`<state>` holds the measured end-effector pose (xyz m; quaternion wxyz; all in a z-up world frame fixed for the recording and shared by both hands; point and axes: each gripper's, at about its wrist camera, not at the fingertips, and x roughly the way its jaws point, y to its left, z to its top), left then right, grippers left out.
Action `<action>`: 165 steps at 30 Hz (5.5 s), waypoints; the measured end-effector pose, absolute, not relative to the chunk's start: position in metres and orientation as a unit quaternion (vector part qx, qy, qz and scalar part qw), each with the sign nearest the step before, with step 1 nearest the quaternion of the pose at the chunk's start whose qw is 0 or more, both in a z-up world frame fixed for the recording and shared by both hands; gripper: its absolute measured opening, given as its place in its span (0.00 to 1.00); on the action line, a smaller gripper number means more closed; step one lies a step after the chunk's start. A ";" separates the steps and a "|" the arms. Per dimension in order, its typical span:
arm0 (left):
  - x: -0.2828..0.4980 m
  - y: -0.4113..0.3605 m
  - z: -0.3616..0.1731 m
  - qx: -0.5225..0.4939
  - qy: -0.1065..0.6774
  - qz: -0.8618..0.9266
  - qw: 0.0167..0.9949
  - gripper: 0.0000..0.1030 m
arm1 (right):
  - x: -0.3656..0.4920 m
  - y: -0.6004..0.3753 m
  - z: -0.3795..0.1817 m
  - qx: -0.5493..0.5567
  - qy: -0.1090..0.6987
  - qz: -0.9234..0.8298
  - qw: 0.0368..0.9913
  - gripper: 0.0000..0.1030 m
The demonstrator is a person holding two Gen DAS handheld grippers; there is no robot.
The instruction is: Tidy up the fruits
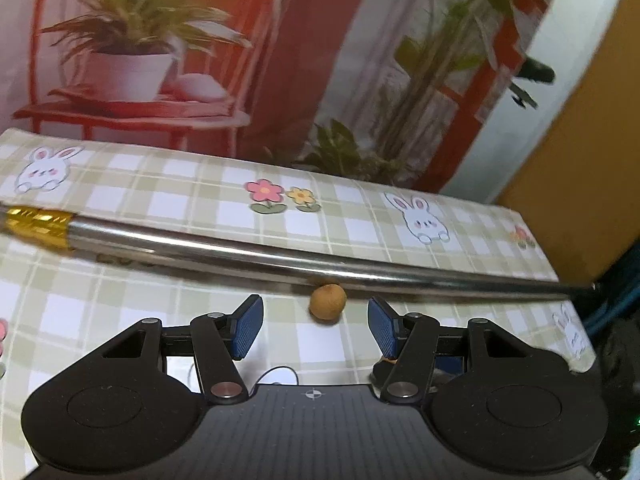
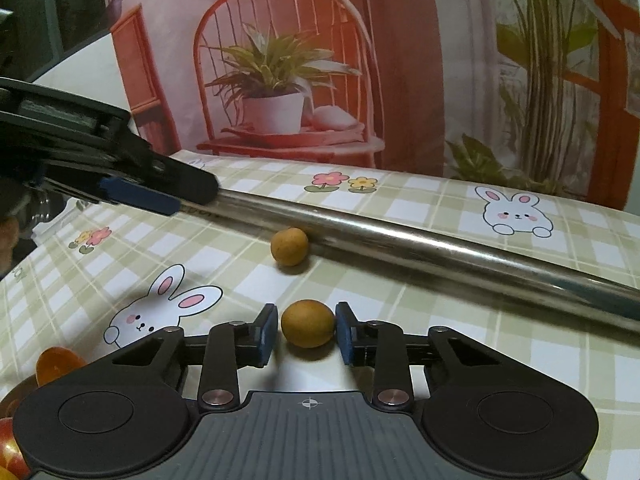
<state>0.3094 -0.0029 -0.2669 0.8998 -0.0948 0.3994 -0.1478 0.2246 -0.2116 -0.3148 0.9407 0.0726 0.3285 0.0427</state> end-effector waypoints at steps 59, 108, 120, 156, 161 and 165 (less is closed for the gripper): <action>0.271 0.003 -0.255 -0.045 0.368 -0.157 0.915 0.27 | 0.182 -0.251 -0.311 0.172 0.230 -0.021 0.958 0.26; 0.074 0.007 -0.248 -0.059 0.371 -0.186 0.908 0.27 | 0.008 -0.161 -0.249 0.193 0.230 0.018 0.954 0.26; 0.071 0.002 -0.253 -0.044 0.390 -0.183 0.902 0.27 | -0.011 -0.136 -0.259 0.164 0.273 0.041 0.947 0.26; 0.073 0.032 -0.191 -0.045 0.308 -0.119 0.943 0.92 | -0.003 -0.144 -0.219 0.096 0.233 -0.022 0.967 0.79; 0.075 0.039 -0.152 -0.022 0.281 -0.098 0.954 0.96 | 0.005 -0.165 -0.177 0.111 0.203 -0.050 0.972 1.00; 0.072 0.041 -0.122 -0.015 0.252 -0.090 0.964 0.97 | 0.014 -0.176 -0.142 0.115 0.196 -0.070 0.971 1.00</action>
